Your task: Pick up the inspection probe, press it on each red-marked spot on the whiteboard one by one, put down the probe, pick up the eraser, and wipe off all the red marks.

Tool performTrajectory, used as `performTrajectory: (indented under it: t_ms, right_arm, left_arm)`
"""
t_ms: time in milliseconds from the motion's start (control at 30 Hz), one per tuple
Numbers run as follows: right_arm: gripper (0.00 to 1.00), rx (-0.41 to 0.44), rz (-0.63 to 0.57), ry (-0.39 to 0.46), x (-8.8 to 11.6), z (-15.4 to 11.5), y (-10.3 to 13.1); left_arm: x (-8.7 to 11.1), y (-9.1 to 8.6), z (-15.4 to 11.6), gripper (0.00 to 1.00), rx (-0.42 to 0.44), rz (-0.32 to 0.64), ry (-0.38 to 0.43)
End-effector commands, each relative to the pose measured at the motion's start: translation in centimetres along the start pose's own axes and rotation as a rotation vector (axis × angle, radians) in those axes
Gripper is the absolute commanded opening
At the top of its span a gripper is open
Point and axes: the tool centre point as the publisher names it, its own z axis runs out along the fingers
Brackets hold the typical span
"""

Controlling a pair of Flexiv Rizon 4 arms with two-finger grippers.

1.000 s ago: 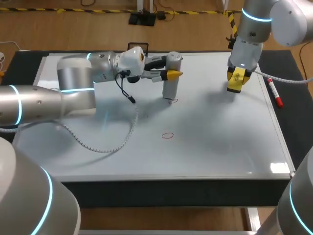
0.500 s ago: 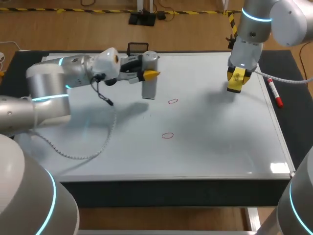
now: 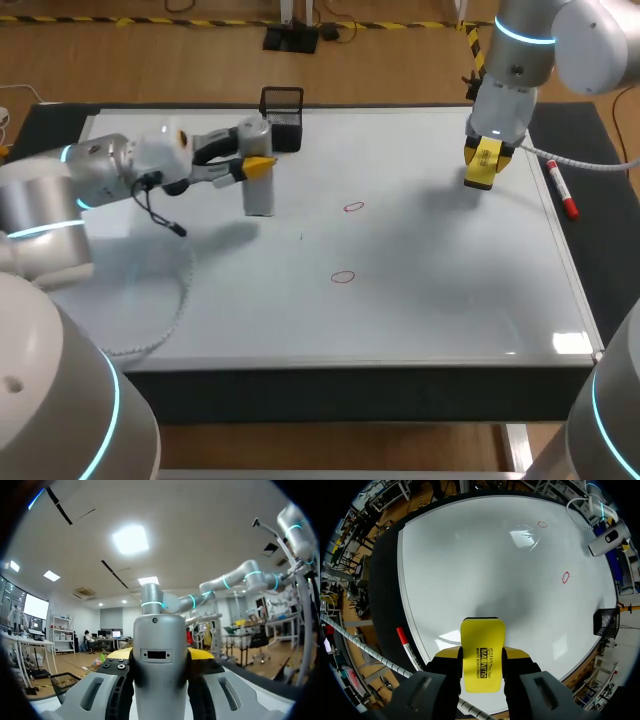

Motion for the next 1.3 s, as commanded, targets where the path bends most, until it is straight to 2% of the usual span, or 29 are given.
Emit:
performTrajectory:
  t_ms: [33,300,667,1000,1300]
  right_arm:
    - [0.00,-0.001,-0.002,0.003,0.0,-0.1,-0.1]
    - [0.00,-0.001,-0.002,0.003,0.0,-0.1,-0.1]
    - [0.00,-0.001,-0.002,0.003,0.0,-0.1,-0.1]
    - [0.00,0.021,-0.151,-0.002,-4.8,-0.7,4.0]
    - [0.00,0.013,-0.321,-0.022,-10.9,0.1,9.9]
  left_arm:
    - [0.9,-0.9,-2.2,0.00,0.001,0.005,-0.035]
    - [1.0,-1.2,-5.4,0.00,0.021,0.002,-0.042]
    - [0.5,-2.4,-7.2,0.00,0.038,0.030,-0.012]
    - [0.5,-2.4,-7.2,0.00,0.038,0.030,-0.012]
    - [0.5,-2.4,-7.2,0.00,0.038,0.030,-0.012]
